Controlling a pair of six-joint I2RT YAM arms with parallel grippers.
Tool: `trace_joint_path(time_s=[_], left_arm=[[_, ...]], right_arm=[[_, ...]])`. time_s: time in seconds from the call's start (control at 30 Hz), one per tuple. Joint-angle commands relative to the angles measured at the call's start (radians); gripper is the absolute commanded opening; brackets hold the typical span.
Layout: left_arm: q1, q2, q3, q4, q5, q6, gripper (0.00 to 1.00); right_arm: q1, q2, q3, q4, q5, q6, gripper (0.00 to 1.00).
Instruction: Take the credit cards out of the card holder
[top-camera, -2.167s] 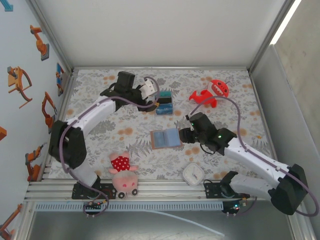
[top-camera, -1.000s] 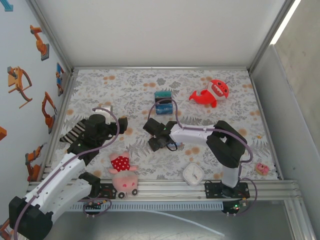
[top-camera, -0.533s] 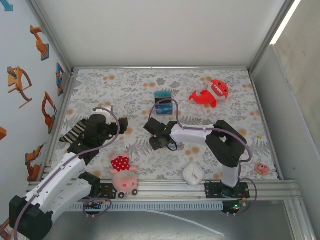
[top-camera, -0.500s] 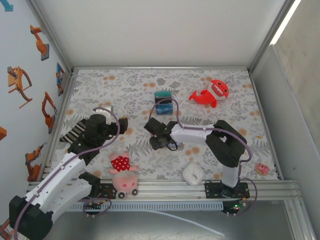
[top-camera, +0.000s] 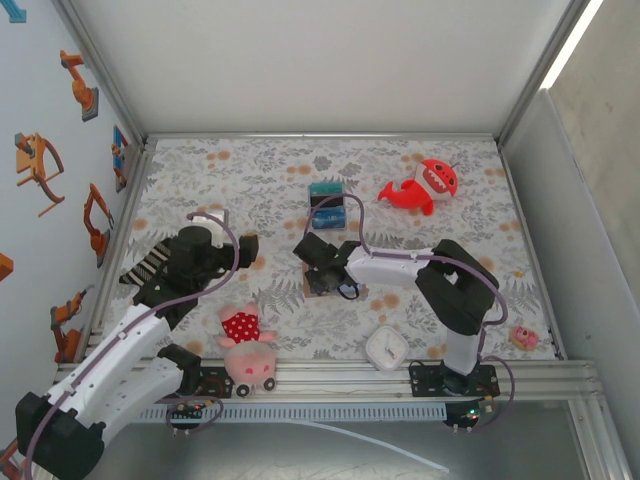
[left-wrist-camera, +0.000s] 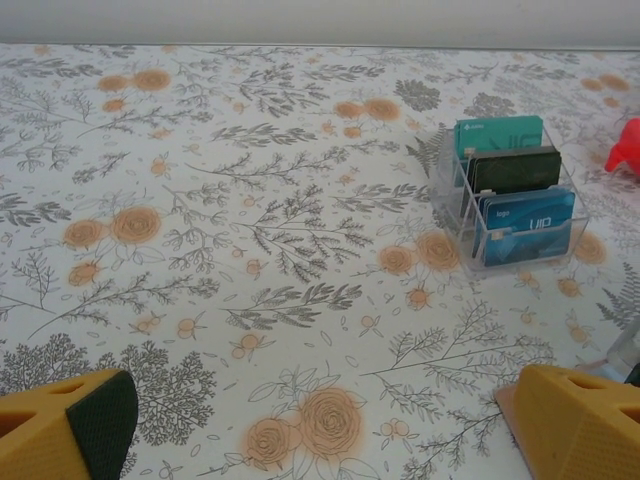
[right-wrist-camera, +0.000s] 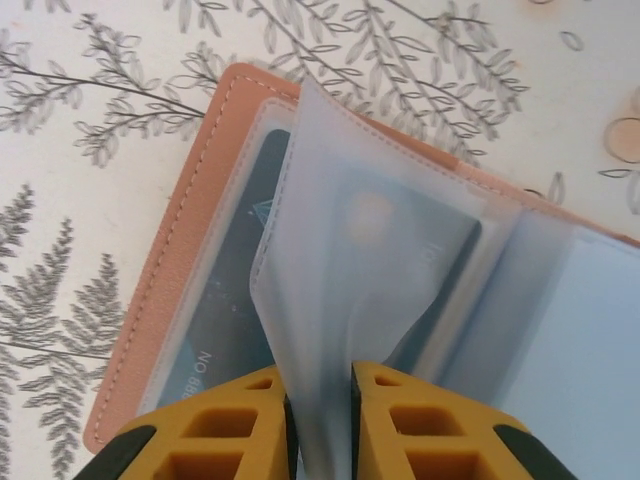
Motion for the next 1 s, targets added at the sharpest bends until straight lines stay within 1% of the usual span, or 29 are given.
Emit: trace_joint_path(time_s=[0.0,0.13,0.33,0.53,0.7,0.77,0.87,0.97], left_arm=[[-0.018,-0.006,0.039,-0.013,-0.018,0.003,0.97],[-0.049,0.003,0.054,-0.009,-0.048,0.022,0.97],[-0.093,0.052,0.074,0.001,-0.089,0.059,0.97],[-0.119,0.102,0.080,0.024,-0.091,0.070,0.97],[-0.152,0.154,0.082,0.039,-0.097,0.090,0.97],[-0.174,0.188,0.083,0.046,-0.108,0.096,0.97],[-0.229,0.253,0.090,0.063,-0.157,0.120,0.97],[-0.278,0.336,0.103,0.082,-0.186,0.148,0.97]], right_arm=[[-0.005,-0.052,-0.014,-0.059,0.078,0.023,0.22],[-0.005,-0.095,-0.032,-0.072,0.125,0.042,0.31],[-0.013,-0.145,-0.076,-0.078,0.150,0.088,0.40],[-0.039,-0.196,-0.134,-0.079,0.179,0.117,0.39],[-0.093,-0.249,-0.191,-0.061,0.154,0.141,0.36],[-0.119,-0.268,-0.212,-0.046,0.132,0.151,0.36],[-0.156,-0.291,-0.254,-0.020,0.098,0.166,0.36],[-0.188,-0.321,-0.288,-0.003,0.070,0.179,0.34]])
